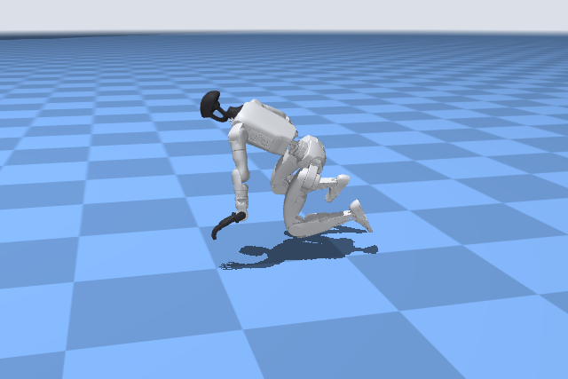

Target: Stand up

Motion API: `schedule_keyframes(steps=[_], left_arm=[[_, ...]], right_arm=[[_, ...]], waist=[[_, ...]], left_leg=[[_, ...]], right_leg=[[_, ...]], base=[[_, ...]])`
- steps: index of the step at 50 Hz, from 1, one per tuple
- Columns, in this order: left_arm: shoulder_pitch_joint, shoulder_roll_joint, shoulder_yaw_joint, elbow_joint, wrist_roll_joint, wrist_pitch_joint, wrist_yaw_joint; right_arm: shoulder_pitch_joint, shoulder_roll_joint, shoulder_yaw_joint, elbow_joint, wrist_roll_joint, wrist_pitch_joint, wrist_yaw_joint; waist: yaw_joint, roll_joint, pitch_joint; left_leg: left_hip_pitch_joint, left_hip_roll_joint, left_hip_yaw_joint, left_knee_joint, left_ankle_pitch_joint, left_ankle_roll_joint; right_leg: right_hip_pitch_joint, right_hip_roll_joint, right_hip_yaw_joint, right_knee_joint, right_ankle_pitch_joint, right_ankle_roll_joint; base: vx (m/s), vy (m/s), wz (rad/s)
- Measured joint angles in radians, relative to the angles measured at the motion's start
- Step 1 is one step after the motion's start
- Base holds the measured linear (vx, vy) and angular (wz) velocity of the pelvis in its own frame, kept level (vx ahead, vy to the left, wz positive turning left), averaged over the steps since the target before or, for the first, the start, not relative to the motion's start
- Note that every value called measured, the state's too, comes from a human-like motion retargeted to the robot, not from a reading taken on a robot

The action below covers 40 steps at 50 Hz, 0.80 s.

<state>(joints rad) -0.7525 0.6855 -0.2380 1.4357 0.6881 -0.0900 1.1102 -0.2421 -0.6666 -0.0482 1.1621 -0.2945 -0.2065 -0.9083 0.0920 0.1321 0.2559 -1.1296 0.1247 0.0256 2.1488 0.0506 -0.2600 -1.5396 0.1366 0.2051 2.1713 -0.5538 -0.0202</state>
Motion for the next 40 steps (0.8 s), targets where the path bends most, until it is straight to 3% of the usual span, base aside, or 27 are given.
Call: schedule_keyframes(steps=[2,5,8,10,14,17,19,25,28,35,37,40], left_arm=[[0.005,0.0,0.006,0.007,0.005,0.004,0.01],[0.007,0.013,0.0,0.02,0.004,0.006,-0.002],[0.01,0.021,-0.003,0.019,0.02,0.025,-0.001],[0.034,0.013,-0.019,0.027,0.035,0.034,-0.014],[0.079,-0.011,-0.068,0.035,0.051,0.065,-0.073],[0.082,-0.025,-0.098,0.042,0.075,0.086,-0.132],[0.088,-0.025,-0.112,0.05,0.098,0.088,-0.175],[0.11,-0.019,-0.128,0.07,0.186,0.066,-0.287],[0.141,-0.04,-0.1,0.076,0.15,0.088,-0.415],[0.188,-0.142,-0.077,0.055,0.088,0.05,-0.508],[0.167,-0.161,-0.101,0.032,0.122,0.071,-0.52],[0.13,-0.185,-0.129,-0.027,0.137,0.095,-0.577]], right_arm=[[0.003,-0.004,-0.016,-0.006,0.017,-0.001,0.004],[-0.007,-0.008,-0.022,-0.004,0.045,-0.005,0.01],[-0.022,-0.001,-0.028,-0.001,0.072,0.004,0.024],[-0.002,0.007,-0.016,-0.001,0.091,0.003,0.03],[0.056,0.015,0.012,-0.016,0.079,0.001,0.029],[0.063,0.011,0.029,-0.025,0.049,0.006,0.021],[0.063,0.016,0.044,-0.033,0.036,0.009,0.022],[0.058,0.028,0.093,-0.065,0.015,0.004,0.032],[0.018,0.022,0.119,-0.066,-0.037,0.004,0.029],[-0.102,-0.02,0.113,-0.005,-0.137,-0.006,0.088],[-0.127,-0.045,0.104,0.01,-0.15,-0.019,0.112],[-0.165,-0.09,0.1,0.031,-0.194,-0.02,0.134]], waist=[[-0.021,0.01,0.056],[-0.065,0.02,0.136],[-0.115,0.011,0.235],[-0.139,0.002,0.261],[-0.174,-0.009,0.264],[-0.182,-0.016,0.264],[-0.191,-0.03,0.264],[-0.202,-0.024,0.264],[-0.21,-0.024,0.264],[-0.202,0.028,0.264],[-0.197,0.054,0.258],[-0.194,0.102,0.229]], left_leg=[[0.068,-0.007,0.008,-0.014,0.0,0.005],[0.154,-0.006,0.011,-0.02,0.003,0.04],[0.274,-0.022,0.023,-0.022,-0.011,0.08],[0.348,-0.045,0.027,-0.034,-0.009,0.107],[0.461,-0.12,0.018,-0.057,-0.012,0.107],[0.496,-0.145,0.044,-0.052,-0.021,0.126],[0.512,-0.169,0.06,-0.045,-0.02,0.137],[0.564,-0.19,0.053,-0.057,0.0,0.147],[0.581,-0.198,0.066,-0.088,0.016,0.151],[0.648,-0.272,0.006,-0.216,-0.125,0.023],[0.623,-0.294,-0.007,-0.269,-0.128,0.004],[0.558,-0.3,-0.025,-0.364,-0.101,0.002]], right_leg=[[-0.013,-0.059,-0.025,-0.022,-0.079,0.021],[-0.022,-0.046,-0.093,-0.082,-0.135,0.145],[-0.03,-0.06,-0.17,-0.135,-0.158,0.223],[-0.03,-0.027,-0.212,-0.184,-0.152,0.276],[-0.03,-0.008,-0.26,-0.275,-0.136,0.28],[-0.03,-0.018,-0.199,-0.322,-0.097,0.267],[-0.03,-0.019,-0.176,-0.257,-0.157,0.233],[-0.03,-0.036,-0.158,-0.191,-0.16,0.173],[-0.03,-0.021,-0.139,-0.19,-0.147,0.134],[-0.03,0.031,-0.134,-0.244,-0.063,-0.012],[-0.03,0.035,-0.116,-0.287,-0.034,-0.018],[-0.019,0.049,-0.083,-0.387,-0.005,0.025]], base=[[0.0,0.0,0.91],[0.05,-0.06,1.25],[0.06,-0.13,1.6],[0.1,-0.23,1.62],[0.11,-0.27,1.26],[0.05,0.0,0.58],[0.04,-0.16,0.59],[0.02,-0.31,0.45],[0.08,-0.32,0.02],[0.23,-0.29,-0.25],[0.23,-0.28,0.1],[0.18,-0.03,0.16]])
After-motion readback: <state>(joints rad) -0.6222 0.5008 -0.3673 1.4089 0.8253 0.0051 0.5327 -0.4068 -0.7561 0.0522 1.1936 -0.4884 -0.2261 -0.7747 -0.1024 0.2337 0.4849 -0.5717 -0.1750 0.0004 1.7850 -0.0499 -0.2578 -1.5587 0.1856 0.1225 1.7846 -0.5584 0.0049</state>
